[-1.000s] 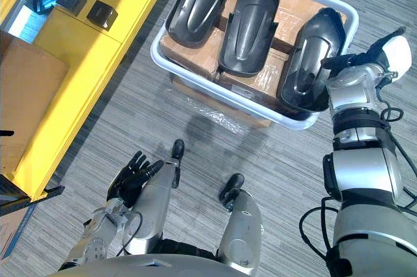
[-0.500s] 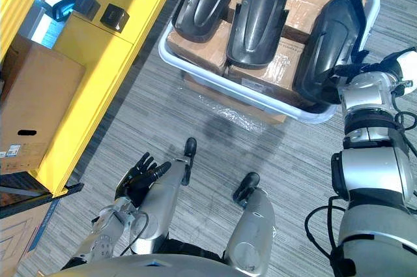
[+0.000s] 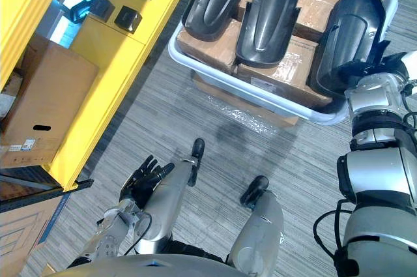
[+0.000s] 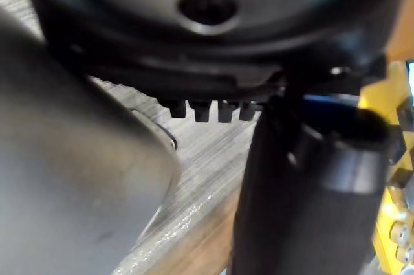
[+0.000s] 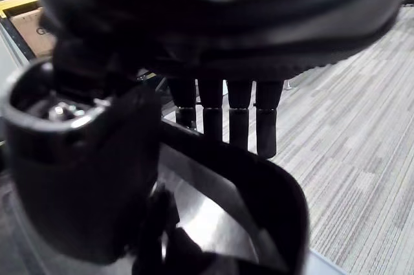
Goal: Walk over and take three plastic housings, then place them on the shelf
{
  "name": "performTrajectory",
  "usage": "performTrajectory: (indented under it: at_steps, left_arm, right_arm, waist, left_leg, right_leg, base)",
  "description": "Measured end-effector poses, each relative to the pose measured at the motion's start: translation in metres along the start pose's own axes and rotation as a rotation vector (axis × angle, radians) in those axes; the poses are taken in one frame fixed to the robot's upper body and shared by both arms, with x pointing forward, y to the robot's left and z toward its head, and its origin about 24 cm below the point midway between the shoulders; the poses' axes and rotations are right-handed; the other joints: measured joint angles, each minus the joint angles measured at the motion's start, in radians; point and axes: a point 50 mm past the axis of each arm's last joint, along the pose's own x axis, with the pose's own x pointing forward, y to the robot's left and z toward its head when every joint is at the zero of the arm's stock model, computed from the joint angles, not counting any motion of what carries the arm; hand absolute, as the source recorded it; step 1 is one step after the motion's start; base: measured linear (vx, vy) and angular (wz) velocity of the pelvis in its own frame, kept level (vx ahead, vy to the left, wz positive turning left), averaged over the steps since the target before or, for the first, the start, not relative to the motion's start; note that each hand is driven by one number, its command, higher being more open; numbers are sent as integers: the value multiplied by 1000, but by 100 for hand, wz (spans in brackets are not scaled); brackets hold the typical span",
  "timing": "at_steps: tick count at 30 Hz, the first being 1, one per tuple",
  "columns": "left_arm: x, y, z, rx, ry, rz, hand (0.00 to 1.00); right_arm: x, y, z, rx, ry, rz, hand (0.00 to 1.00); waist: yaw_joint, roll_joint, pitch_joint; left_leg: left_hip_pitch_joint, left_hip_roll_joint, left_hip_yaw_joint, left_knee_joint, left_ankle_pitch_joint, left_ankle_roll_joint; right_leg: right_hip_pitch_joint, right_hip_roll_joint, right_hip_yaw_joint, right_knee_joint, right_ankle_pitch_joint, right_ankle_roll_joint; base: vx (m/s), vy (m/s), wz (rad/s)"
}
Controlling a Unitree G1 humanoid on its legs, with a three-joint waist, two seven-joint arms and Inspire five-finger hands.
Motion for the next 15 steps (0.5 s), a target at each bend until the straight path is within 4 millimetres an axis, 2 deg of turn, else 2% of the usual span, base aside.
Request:
performTrajectory:
  at_steps: [15]
  left_arm:
    - [0,-1,0,-1,0,-5,100]
  right_arm:
    - [-3,2,15,9,-129,4,0]
  waist:
    - [13,4,-3]
  left_leg:
    - [-11,0,-7,21,-6,-5]
  right_leg:
    - [5,0,-10,0,-1,-1]
  base:
    - [3,4,1]
